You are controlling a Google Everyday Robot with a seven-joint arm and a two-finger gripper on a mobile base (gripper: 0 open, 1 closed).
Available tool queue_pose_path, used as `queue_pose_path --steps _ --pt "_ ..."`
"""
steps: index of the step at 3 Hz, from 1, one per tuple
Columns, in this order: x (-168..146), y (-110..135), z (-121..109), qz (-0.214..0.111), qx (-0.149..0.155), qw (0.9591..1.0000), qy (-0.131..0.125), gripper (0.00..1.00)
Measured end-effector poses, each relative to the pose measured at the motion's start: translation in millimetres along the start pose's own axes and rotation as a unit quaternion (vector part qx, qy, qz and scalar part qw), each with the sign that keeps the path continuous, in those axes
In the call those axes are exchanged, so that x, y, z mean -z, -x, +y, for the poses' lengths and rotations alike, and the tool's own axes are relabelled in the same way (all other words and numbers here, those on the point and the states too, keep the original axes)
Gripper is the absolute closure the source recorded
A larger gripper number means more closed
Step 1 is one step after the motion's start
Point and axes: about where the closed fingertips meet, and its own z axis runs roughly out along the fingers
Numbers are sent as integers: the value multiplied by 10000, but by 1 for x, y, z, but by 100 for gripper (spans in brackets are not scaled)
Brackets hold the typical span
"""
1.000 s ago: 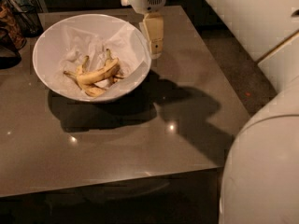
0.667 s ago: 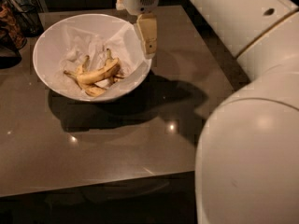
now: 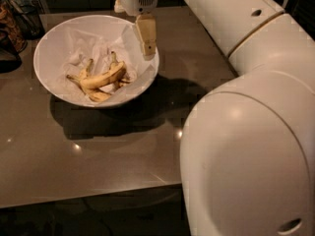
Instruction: Pick banana from white bowl
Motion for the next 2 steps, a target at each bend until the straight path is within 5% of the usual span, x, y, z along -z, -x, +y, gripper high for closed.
queue_pose_path --steps 2 --pt "-3 7 17 -127 0 9998 -145 0"
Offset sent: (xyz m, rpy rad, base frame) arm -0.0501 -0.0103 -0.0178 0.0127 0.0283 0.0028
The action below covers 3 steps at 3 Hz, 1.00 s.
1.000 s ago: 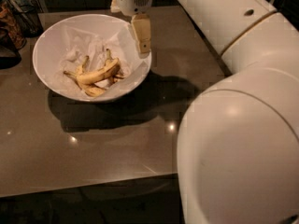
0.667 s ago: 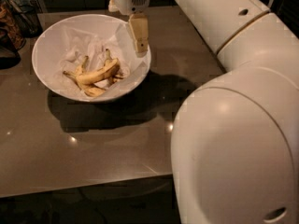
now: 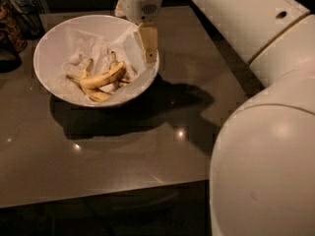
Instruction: Pick banana from white bowl
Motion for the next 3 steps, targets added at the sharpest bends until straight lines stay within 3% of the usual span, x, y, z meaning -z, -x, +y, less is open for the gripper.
queue_pose_path --steps 2,3 --pt "-4 16 17 -33 -59 9998 213 0" --pt "-1 27 12 32 -28 9996 271 0"
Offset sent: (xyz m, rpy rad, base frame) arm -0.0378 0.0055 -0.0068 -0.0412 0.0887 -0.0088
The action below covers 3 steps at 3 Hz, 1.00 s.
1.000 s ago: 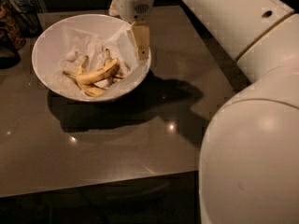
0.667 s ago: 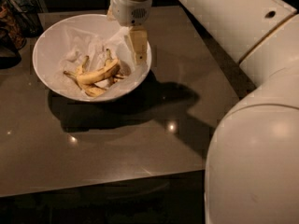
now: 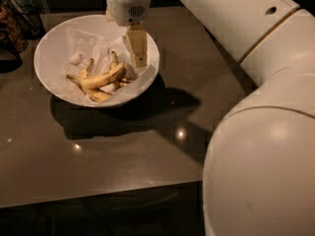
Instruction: Pick banana from white bowl
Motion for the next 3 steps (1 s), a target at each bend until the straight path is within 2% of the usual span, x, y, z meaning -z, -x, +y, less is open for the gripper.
queue_pose_path --steps 1,2,3 --pt "1 9 -7 20 46 10000 25 1" --pt "0 17 -13 4 53 10000 38 12" --pt "-1 22 -17 -8 56 10000 36 12"
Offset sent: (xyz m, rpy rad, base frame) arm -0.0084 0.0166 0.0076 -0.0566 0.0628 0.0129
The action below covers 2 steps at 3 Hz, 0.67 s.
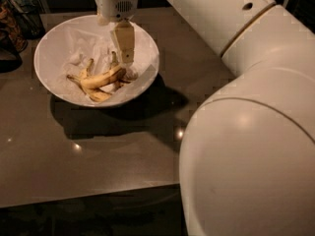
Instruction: Pick banana from white bowl
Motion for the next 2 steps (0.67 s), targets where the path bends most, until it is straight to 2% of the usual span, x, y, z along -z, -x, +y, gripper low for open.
queue_pose_path --steps 1,2 --pt "0 0 0 -1 0 10000 0 0" --pt "-7 6 -6 -100 45 9999 -7 0"
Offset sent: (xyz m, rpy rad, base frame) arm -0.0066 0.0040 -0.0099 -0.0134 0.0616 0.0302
